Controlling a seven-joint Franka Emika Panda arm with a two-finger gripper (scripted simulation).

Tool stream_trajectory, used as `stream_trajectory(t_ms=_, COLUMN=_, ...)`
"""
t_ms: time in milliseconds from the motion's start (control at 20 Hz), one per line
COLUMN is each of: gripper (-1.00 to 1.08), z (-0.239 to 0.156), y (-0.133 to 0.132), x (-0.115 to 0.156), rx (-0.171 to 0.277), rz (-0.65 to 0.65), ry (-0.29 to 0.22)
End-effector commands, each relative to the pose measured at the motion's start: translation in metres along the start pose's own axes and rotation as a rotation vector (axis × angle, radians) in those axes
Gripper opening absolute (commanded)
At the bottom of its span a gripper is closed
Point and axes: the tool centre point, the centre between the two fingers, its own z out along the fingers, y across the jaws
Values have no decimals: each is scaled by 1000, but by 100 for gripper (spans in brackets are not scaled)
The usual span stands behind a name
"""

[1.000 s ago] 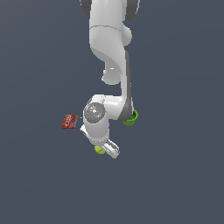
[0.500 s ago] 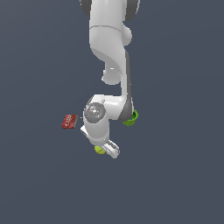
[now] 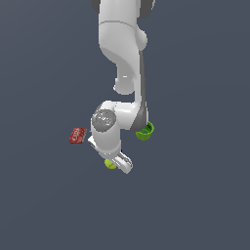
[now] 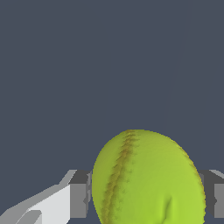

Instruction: Pick up a designated object from a clutter of objects.

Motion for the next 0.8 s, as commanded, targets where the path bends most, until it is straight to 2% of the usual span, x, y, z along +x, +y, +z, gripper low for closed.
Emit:
stream_trajectory(t_ms=0, gripper=-100, z=-11, y=5, x=-1, rx=2, rz=0, ry=2)
stream_trajectory(t_ms=300, gripper=-100, z=-47, y=24, x=-9, rx=2, rz=1, ry=2)
stream_trajectory(t_ms=750, gripper=-100, z=-124, y=64, x=-25, rx=3, rz=1, ry=1)
